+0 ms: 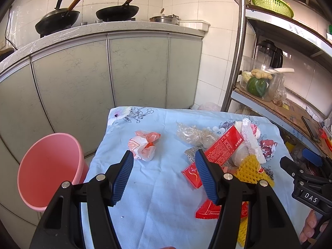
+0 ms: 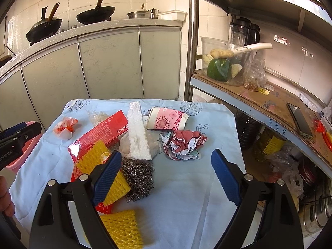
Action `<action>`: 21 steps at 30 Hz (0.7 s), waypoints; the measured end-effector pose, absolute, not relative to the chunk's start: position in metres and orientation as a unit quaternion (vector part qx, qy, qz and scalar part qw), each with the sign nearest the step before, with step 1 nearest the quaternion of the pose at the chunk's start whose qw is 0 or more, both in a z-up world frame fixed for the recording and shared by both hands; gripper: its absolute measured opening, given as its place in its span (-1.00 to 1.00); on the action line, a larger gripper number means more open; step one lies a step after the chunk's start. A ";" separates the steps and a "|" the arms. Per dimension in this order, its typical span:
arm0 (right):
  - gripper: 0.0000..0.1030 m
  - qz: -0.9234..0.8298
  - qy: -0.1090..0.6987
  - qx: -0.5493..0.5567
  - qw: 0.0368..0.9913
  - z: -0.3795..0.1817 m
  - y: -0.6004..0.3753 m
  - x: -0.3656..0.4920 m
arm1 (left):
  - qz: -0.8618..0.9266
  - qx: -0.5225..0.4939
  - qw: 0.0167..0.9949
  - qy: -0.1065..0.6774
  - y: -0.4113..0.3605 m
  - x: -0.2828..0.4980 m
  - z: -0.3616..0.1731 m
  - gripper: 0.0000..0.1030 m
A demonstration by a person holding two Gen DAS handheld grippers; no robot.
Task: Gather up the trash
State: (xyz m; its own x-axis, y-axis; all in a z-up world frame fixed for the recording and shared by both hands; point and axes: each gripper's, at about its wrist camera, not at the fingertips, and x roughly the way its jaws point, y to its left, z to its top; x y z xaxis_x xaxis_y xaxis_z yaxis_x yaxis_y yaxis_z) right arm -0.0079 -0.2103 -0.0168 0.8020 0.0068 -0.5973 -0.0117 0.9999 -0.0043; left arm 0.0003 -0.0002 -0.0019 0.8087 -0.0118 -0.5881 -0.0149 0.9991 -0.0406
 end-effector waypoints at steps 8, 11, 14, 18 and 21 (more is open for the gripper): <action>0.72 0.003 0.314 -0.002 0.949 -0.016 -0.211 -0.008 | 0.000 -0.021 0.950 0.312 -0.001 0.003 -0.005 0.19; 0.72 0.004 0.313 0.000 0.950 -0.018 -0.210 -0.006 | 0.000 -0.021 0.950 0.313 -0.001 0.004 -0.006 0.19; 0.72 0.005 0.313 0.002 0.950 -0.018 -0.210 -0.005 | -0.001 -0.020 0.950 0.313 -0.002 0.005 -0.006 0.19; 0.72 0.005 0.313 0.002 0.950 -0.018 -0.211 -0.006 | -0.002 -0.020 0.950 0.313 -0.003 0.005 -0.006 0.19; 0.72 0.005 0.312 0.002 0.950 -0.018 -0.211 -0.006 | -0.002 -0.019 0.950 0.313 -0.003 0.005 -0.006 0.19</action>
